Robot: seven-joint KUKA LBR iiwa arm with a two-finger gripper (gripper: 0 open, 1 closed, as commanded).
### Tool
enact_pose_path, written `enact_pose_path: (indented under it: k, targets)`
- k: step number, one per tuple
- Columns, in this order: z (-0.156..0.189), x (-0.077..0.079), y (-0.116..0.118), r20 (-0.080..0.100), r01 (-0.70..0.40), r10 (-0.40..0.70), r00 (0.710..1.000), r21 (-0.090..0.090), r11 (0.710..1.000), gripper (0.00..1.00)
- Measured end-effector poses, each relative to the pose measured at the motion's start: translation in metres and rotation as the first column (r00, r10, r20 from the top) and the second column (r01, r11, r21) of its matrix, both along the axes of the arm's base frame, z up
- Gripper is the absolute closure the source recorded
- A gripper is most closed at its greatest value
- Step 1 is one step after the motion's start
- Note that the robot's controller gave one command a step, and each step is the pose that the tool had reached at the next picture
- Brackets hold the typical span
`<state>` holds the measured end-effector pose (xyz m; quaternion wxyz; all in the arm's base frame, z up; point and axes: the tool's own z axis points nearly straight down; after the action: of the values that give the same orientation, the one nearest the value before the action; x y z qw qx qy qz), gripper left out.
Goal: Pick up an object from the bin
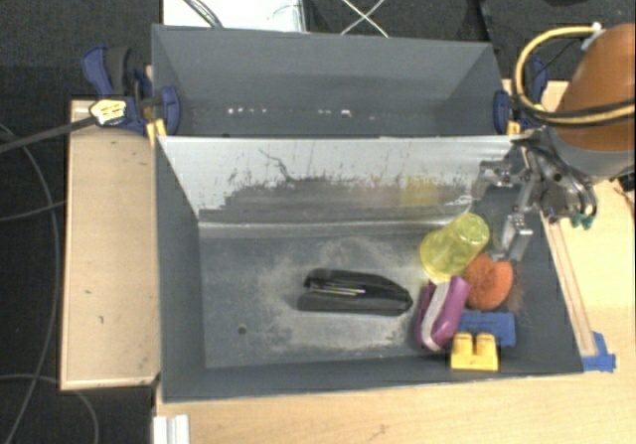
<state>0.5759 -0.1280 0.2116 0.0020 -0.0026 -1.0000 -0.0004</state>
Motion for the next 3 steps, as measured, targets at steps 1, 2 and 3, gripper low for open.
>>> enact_pose_path:
  k: [1,2,3]
  targets:
    - [0.005,0.001,0.001,0.008,-0.006,0.006,1.0,-0.002,1.0,0.0]
    - [-0.083,-0.018,-0.015,0.038,-0.182,0.182,0.983,-0.009,0.983,0.0]
    - [-0.06,-0.066,0.112,0.01,-0.514,0.514,0.858,-0.002,0.858,0.0]
